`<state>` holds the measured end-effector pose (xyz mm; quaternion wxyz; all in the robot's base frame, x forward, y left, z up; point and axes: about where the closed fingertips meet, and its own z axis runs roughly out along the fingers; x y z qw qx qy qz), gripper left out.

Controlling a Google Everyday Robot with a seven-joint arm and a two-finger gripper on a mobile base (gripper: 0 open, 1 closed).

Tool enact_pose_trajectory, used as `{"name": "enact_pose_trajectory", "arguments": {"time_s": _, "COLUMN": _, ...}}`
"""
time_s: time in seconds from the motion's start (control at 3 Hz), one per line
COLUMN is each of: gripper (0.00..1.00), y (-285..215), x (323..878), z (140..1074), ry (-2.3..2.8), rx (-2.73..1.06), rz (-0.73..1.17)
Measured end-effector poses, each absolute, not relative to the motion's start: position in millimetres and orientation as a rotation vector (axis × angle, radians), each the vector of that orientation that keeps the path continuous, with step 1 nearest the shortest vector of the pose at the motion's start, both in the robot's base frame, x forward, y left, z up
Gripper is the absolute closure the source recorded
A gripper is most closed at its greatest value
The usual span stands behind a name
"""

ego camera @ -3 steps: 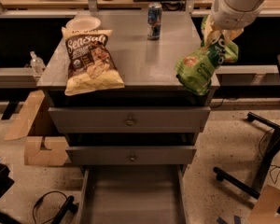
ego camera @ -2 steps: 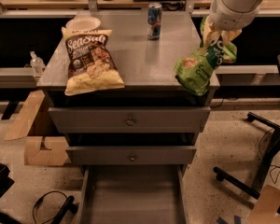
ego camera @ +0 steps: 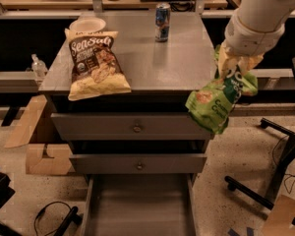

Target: Place green rice chip bag into bottom drawer

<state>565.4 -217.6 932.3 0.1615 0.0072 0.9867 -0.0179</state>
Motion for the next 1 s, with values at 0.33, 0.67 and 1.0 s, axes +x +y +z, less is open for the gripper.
{"name": "enact_pose_trajectory", "arguments": {"time_s": 0.33, "gripper": 1.0, "y": -213, "x": 511, "z": 918, "ry": 2.874, "rx": 0.083, "rz": 0.004}}
{"name": "enact_pose_trajectory", "arguments": {"time_s": 0.67, "gripper": 1.0, "y": -212, "x": 471, "z": 870, "ry": 2.897, "rx": 0.246, "rz": 0.231}}
{"name": "enact_pose_trajectory", "arguments": {"time_s": 1.0, "gripper": 1.0, "y": -213, "x": 455, "z": 815, "ry": 2.867, "rx": 0.445, "rz": 0.482}}
